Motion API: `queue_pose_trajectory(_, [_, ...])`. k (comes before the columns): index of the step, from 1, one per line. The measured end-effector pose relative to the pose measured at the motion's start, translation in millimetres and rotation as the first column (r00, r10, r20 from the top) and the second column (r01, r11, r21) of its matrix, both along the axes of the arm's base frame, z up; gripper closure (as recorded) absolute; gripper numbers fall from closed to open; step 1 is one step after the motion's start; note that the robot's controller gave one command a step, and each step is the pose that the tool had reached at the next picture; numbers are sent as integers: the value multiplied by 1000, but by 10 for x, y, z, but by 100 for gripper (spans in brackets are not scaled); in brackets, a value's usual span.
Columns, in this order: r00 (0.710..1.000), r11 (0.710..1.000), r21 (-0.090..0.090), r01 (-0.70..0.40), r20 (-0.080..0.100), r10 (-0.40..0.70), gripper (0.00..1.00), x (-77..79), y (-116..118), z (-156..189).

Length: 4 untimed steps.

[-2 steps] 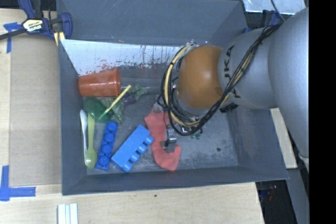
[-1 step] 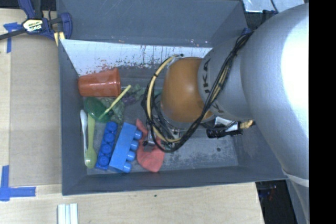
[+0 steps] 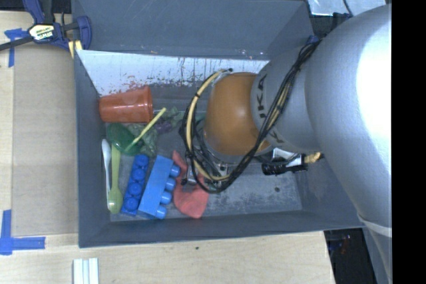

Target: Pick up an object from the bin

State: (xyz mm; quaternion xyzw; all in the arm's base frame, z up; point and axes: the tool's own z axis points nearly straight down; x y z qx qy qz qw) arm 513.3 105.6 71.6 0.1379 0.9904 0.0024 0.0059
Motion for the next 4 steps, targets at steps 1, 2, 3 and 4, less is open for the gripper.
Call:
queue_pose_trajectory(1, [1000, 1000, 0, 0, 0, 0, 100, 0, 0, 0])
queue_pose_trajectory(2, [1000, 1000, 0, 0, 0, 0, 100, 0, 0, 0])
queue_pose_trajectory(3, [1000, 1000, 0, 0, 0, 0, 100, 0, 0, 0])
queue_pose_trajectory(4, [1000, 1000, 0, 0, 0, 0, 100, 0, 0, 0])
